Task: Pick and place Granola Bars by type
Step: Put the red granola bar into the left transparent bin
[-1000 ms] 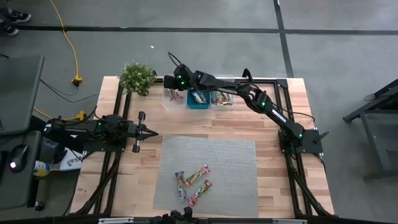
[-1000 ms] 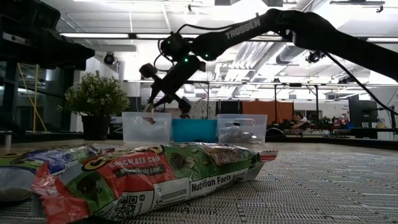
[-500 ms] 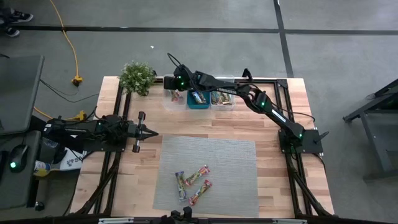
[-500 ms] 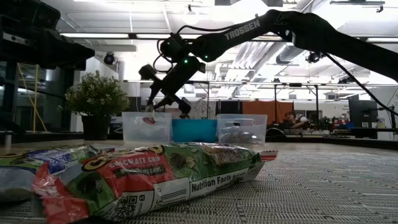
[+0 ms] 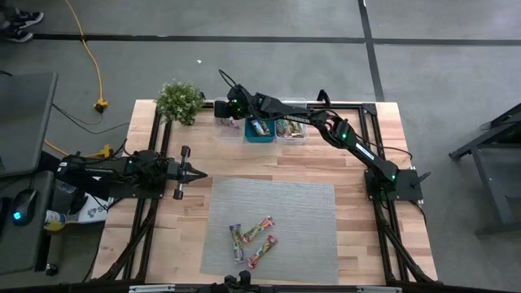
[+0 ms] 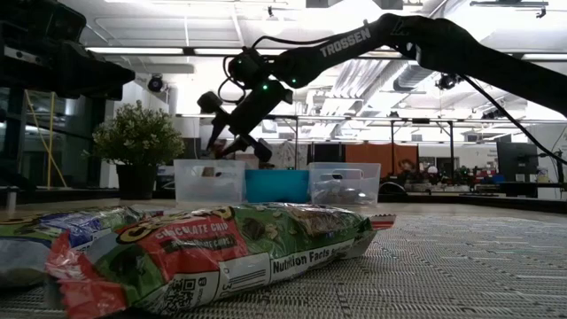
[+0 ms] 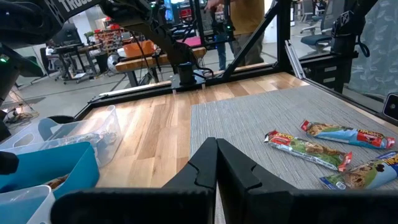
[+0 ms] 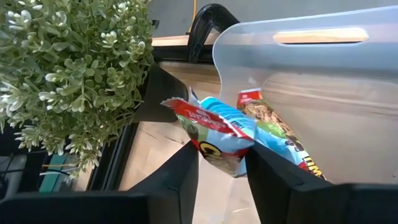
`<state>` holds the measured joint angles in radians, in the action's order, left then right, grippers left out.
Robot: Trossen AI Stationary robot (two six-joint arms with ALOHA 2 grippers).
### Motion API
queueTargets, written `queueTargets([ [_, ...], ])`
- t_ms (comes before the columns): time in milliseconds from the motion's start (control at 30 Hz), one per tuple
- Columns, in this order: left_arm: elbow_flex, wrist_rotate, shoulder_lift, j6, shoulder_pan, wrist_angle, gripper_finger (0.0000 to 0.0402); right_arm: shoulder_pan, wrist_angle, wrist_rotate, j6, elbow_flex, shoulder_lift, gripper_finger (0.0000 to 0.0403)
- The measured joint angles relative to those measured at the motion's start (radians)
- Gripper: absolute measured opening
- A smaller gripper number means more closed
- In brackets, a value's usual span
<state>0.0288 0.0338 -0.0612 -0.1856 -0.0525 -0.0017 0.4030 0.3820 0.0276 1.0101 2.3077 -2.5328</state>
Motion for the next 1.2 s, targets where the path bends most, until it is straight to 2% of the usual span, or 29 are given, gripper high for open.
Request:
queueTargets([
  [500, 0.000, 0.000, 0.000, 0.000, 0.000, 0.000, 0.0001, 0.007, -0.017, -0.021, -0.063, 0.000, 0.000, 0.0162],
  [733, 0.000, 0.000, 0.000, 0.000, 0.000, 0.000, 0.0001, 0.017, -0.148, -0.200, -0.125, 0.001, 0.001, 0.0176],
  [867, 0.000, 0.000, 0.000, 0.000, 0.000, 0.000, 0.0001, 0.008, -0.157, -0.293, -0.201, 0.001, 0.008, 0.0176],
  [1033, 0.000, 0.000, 0.000, 0.000, 0.000, 0.000, 0.0001, -0.008, -0.070, -0.383, -0.353, 0.001, 0.054, 0.0176],
  [1200, 0.000, 0.000, 0.000, 0.000, 0.000, 0.000, 0.0001, -0.032, 0.130, -0.393, -0.542, 0.001, 0.131, 0.0176],
])
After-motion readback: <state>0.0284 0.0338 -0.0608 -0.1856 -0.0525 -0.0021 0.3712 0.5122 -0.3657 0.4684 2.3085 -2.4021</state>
